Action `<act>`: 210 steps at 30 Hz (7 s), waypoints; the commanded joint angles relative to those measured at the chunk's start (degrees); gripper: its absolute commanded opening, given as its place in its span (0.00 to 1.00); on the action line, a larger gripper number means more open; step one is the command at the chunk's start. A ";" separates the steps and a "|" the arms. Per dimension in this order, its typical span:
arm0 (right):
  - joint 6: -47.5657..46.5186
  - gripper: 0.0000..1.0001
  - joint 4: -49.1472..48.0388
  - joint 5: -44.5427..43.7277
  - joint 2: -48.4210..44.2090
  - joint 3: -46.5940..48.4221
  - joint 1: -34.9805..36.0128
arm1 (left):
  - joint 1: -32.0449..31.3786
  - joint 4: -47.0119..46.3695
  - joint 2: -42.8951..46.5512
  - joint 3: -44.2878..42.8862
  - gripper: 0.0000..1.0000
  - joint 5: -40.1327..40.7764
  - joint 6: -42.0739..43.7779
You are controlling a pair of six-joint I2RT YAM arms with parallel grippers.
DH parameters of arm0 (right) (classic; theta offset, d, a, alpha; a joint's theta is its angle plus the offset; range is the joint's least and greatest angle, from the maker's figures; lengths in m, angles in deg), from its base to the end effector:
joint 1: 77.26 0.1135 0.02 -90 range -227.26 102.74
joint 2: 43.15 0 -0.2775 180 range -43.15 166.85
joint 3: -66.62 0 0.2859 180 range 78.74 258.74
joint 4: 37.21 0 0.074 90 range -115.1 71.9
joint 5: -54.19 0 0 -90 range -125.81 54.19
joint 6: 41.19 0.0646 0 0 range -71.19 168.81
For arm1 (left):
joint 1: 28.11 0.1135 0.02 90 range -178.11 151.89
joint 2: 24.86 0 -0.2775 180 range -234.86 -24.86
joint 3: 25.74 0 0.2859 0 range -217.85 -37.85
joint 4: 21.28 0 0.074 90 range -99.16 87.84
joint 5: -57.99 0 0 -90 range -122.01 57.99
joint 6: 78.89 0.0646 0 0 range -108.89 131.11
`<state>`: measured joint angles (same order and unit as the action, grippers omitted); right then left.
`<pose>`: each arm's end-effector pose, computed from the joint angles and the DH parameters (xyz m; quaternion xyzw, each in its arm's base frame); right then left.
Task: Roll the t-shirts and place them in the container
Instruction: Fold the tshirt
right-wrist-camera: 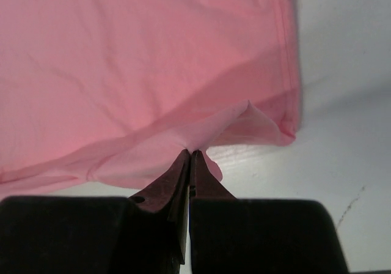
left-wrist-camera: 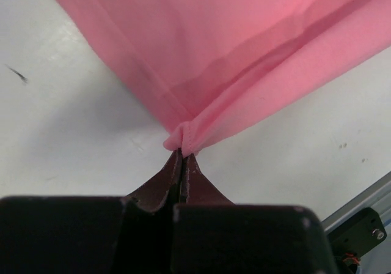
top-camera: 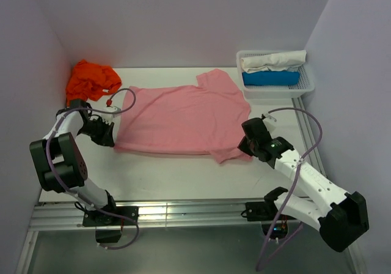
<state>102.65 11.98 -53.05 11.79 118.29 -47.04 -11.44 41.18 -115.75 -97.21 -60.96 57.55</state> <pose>0.2073 0.0986 0.2167 0.2388 0.9064 0.1076 0.3313 0.3082 0.0597 0.1667 0.2652 0.9289 -0.1766 0.1889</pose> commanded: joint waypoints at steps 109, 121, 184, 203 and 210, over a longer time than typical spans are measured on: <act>-0.06 0.47 -32.07 11.26 34.89 7.82 -3.76 | -4.45 -3.59 -5.79 -18.25 0.59 1.35 -17.26; -0.49 0.19 -30.58 9.59 38.14 11.60 -3.94 | -4.45 -3.59 -6.31 -18.52 0.57 1.53 -17.17; -9.20 0.40 -21.70 6.78 43.42 30.68 -1.74 | -15.52 -9.92 -17.12 -18.08 0.45 -1.11 -22.00; -7.09 0.38 -23.63 5.72 36.04 21.98 0.10 | -18.33 -12.91 -25.03 -26.42 0.43 1.53 -26.57; -6.30 0.38 -23.37 4.14 34.19 19.34 0.28 | -18.60 -13.25 -28.20 -31.26 0.43 2.14 -28.15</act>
<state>95.51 -10.22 -46.38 49.49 138.66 -47.19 -29.69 29.18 -143.42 -125.49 -59.08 30.97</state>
